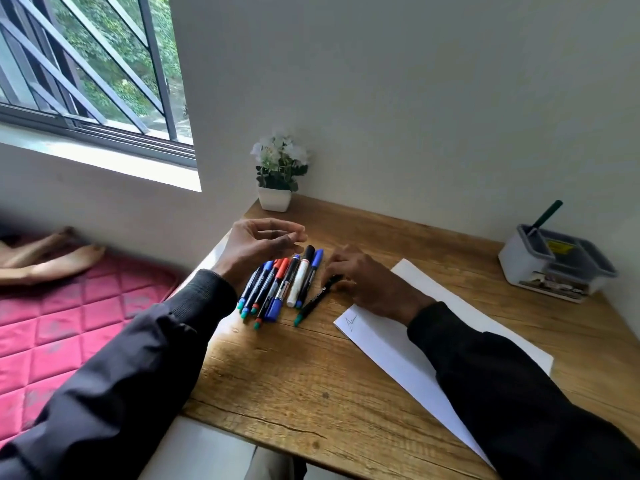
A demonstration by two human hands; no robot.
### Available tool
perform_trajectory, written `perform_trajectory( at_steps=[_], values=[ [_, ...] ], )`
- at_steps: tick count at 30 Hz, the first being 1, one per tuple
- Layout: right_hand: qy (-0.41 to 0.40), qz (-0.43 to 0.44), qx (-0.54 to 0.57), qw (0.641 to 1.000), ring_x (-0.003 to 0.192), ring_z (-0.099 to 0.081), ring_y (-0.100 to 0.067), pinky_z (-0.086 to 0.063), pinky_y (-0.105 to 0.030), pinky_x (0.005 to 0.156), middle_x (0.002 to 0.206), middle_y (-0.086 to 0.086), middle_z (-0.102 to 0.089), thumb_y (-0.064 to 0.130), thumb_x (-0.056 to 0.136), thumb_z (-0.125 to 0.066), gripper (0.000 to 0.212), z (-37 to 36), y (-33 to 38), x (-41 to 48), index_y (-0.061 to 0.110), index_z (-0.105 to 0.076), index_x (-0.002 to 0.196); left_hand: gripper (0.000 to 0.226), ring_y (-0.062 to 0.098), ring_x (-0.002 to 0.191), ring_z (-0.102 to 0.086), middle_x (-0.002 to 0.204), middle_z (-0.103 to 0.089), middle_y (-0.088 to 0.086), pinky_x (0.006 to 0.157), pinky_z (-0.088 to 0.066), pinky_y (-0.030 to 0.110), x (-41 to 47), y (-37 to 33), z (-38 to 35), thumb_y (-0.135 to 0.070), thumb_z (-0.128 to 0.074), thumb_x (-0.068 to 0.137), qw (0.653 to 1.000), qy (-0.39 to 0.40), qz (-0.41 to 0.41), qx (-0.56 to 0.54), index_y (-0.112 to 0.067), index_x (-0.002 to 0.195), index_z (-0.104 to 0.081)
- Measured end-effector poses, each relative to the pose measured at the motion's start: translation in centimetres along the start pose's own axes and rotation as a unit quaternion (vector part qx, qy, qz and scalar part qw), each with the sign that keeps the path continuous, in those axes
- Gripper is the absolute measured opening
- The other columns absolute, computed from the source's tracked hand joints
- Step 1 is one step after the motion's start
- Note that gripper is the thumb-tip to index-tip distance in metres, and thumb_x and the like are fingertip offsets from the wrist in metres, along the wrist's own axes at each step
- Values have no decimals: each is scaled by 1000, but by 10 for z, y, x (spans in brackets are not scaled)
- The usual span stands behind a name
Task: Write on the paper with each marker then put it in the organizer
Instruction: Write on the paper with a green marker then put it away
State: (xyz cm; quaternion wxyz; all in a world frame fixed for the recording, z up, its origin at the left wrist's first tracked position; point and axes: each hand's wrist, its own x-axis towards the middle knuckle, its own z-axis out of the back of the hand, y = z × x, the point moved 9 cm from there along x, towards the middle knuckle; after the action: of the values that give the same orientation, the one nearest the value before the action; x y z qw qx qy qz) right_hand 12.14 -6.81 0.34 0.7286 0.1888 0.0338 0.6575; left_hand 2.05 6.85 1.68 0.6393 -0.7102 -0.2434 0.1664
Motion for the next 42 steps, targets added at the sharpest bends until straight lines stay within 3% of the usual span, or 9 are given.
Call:
perform_trajectory(
  at_steps=[4, 7, 10, 14, 19, 24, 29, 39, 42],
  values=[
    [-6, -11, -50, 999, 109, -41, -4, -42, -21, 85, 115, 2, -55, 1, 90, -73, 21, 10, -11, -10, 18, -71, 102, 24, 25, 90, -75, 103, -76, 16, 81, -62, 29, 0, 0, -7, -6, -73, 87, 1000, 11, -1, 1, 2, 110, -72],
    [-90, -90, 69, 990, 92, -52, -6, -41, -13, 82, 104, 4, -52, 5, 98, -64, 15, 38, -32, -29, 19, -67, 104, 25, 24, 95, -75, 105, -76, 15, 79, -60, 25, 0, -3, -25, -6, -72, 89, 999, 40, -8, -14, 2, 112, -70],
    [-145, -166, 247, 944, 78, -63, -14, -56, -33, 79, 94, -7, -64, 13, 105, -56, 7, 50, -53, -54, 16, -63, 106, 27, 24, 101, -74, 108, -76, 13, 84, -58, 24, 3, -3, -54, -5, -71, 90, 995, 94, -24, 3, 3, 115, -69],
    [-228, -203, 440, 844, 85, -72, -32, -61, -55, 86, 92, -14, -71, 15, 103, -61, 14, 53, -60, -79, 4, -61, 112, 29, 17, 104, -73, 109, -77, 3, 93, -57, 28, 5, 9, -97, -6, -75, 87, 984, 156, -38, 84, -5, 116, -71],
    [-268, -181, 489, 810, 78, -72, -36, -61, -42, 68, 88, -27, -72, 0, 95, -68, 8, 57, -59, -90, -2, -66, 103, 27, 18, 96, -75, 102, -78, 3, 83, -60, 26, 3, 10, -124, -4, -75, 86, 976, 177, -69, 110, -5, 113, -74],
    [-230, -177, 573, 767, 62, -64, -29, -53, -32, 56, 73, -20, -66, 16, 100, -63, 17, 49, -51, -86, 2, -66, 91, 21, 9, 88, -74, 96, -78, -3, 76, -60, 24, 5, -1, -122, -11, -77, 85, 952, 139, -158, 223, -13, 106, -77],
    [-164, -154, 565, 794, 70, -69, -28, -57, -28, 65, 89, -29, -70, 13, 106, -50, 30, 54, -47, -84, -9, -69, 113, 16, 12, 73, -72, 82, -76, -7, 67, -60, 25, 3, -5, -118, -10, -75, 87, 934, 142, -203, 258, -11, 103, -78],
    [-39, -91, 486, 868, 91, -70, -29, -57, -31, 81, 106, -27, -71, 16, 111, -38, 40, 66, -26, -74, -9, -58, 135, 6, 11, 65, -69, 75, -77, 1, 62, -58, 24, 7, -7, -118, -7, -73, 88, 937, 188, -118, 270, -9, 89, -78],
    [-46, -91, 507, 856, 93, -69, -31, -57, -32, 83, 109, -31, -70, 15, 110, -34, 43, 81, -31, -94, -11, -56, 137, 9, 14, 69, -71, 77, -77, 3, 67, -61, 32, 15, -8, -98, -14, -73, 89, 937, 169, -84, 293, -7, 91, -78]
  ],
)
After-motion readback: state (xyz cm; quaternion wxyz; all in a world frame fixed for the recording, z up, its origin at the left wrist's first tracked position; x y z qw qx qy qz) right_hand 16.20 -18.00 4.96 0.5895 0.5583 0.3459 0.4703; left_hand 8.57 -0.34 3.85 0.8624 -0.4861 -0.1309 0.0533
